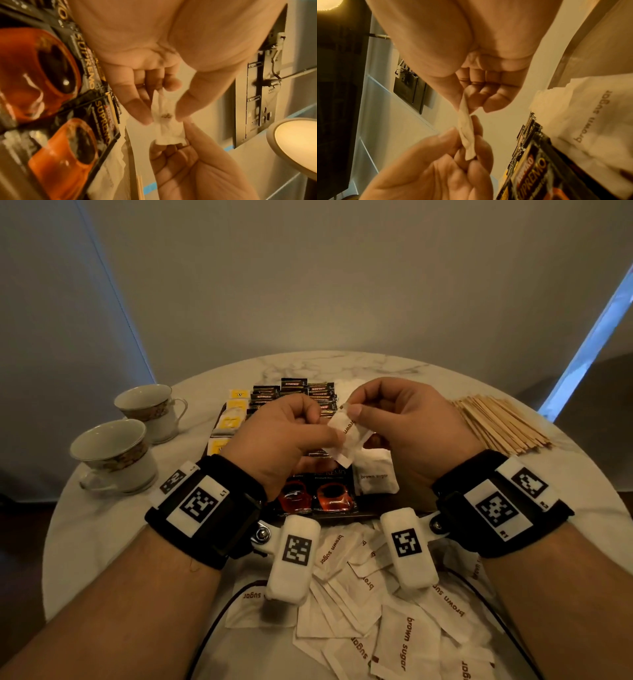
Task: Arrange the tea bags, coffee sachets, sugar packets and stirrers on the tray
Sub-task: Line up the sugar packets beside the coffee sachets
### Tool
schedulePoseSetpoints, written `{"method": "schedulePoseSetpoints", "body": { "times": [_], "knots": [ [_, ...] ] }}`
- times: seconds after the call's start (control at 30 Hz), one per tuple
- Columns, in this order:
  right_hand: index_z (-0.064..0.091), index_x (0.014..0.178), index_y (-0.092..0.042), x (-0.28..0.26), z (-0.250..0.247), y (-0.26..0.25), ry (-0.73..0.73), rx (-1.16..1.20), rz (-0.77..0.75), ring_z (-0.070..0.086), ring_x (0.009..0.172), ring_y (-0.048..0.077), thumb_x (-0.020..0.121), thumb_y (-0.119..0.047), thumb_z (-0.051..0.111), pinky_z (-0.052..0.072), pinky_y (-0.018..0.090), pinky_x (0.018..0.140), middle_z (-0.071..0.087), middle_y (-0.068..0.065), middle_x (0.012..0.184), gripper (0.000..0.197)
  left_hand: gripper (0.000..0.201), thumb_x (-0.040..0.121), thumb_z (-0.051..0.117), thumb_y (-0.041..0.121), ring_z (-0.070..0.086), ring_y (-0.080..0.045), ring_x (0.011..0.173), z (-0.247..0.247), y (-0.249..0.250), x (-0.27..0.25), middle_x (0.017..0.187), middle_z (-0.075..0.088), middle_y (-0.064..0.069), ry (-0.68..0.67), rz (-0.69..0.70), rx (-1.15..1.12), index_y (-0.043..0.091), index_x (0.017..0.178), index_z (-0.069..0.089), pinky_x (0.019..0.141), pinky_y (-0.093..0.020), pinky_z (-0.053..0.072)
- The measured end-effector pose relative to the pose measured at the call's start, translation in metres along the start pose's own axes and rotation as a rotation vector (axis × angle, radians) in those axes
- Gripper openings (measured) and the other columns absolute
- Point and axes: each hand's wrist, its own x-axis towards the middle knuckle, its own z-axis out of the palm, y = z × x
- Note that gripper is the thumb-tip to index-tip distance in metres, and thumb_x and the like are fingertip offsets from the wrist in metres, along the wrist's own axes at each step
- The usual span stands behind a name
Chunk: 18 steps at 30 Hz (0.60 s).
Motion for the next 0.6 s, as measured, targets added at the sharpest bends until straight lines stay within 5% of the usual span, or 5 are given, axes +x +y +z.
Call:
{"method": "schedulePoseSetpoints", "body": {
  "times": [0.07, 0.13, 0.23, 0.37, 0.6],
  "knots": [
    [0.074, 0.097, -0.016, 0.000, 0.000, -0.001, 0.018, 0.007, -0.005, 0.073, 0.085, 0.023, 0.092, -0.014, 0.073, 0.059, 0.039, 0.076, 0.077, 0.006, 0.092, 0.005, 0.037, 0.083, 0.072, -0.012, 0.073, -0.041, 0.094, 0.000, 0.000, 0.000, 0.099, 0.067, -0.032, 0.008, 0.060, 0.050, 0.014, 0.072, 0.049, 0.068, -0.038, 0.060],
    [0.074, 0.095, -0.015, 0.000, 0.001, -0.001, 0.045, 0.057, 0.013, 0.071, 0.078, 0.024, 0.090, -0.018, 0.076, 0.058, 0.038, 0.074, 0.077, 0.007, 0.091, 0.006, 0.033, 0.084, 0.070, -0.014, 0.070, -0.032, 0.084, -0.001, -0.001, 0.001, 0.088, 0.070, -0.018, 0.021, 0.109, 0.055, 0.014, 0.072, 0.056, 0.061, -0.030, 0.057],
    [0.075, 0.097, -0.011, -0.002, -0.001, -0.001, -0.013, 0.136, 0.140, 0.065, 0.070, 0.018, 0.088, -0.026, 0.079, 0.056, 0.038, 0.072, 0.073, 0.008, 0.086, 0.018, 0.032, 0.089, 0.065, -0.012, 0.070, -0.020, 0.084, 0.001, -0.002, 0.001, 0.098, 0.077, -0.004, 0.038, 0.159, 0.029, 0.018, 0.085, 0.076, 0.063, -0.025, 0.055],
    [0.070, 0.102, 0.000, -0.005, 0.002, -0.002, -0.070, 0.156, 0.216, 0.070, 0.083, 0.026, 0.092, -0.011, 0.072, 0.061, 0.044, 0.082, 0.075, 0.017, 0.098, 0.015, 0.040, 0.090, 0.065, -0.010, 0.073, -0.023, 0.093, 0.001, -0.002, 0.003, 0.112, 0.078, -0.002, 0.079, 0.187, -0.007, 0.021, 0.112, 0.077, 0.072, -0.027, 0.059],
    [0.070, 0.092, -0.007, 0.001, 0.005, -0.016, 0.041, 0.261, 0.218, 0.071, 0.073, 0.020, 0.094, 0.000, 0.065, 0.059, 0.032, 0.064, 0.076, 0.010, 0.086, 0.010, 0.050, 0.081, 0.075, -0.012, 0.077, -0.024, 0.094, 0.002, -0.001, 0.000, 0.114, 0.077, -0.005, 0.118, 0.232, 0.000, 0.019, 0.119, 0.073, 0.074, -0.032, 0.062]
  ]
}}
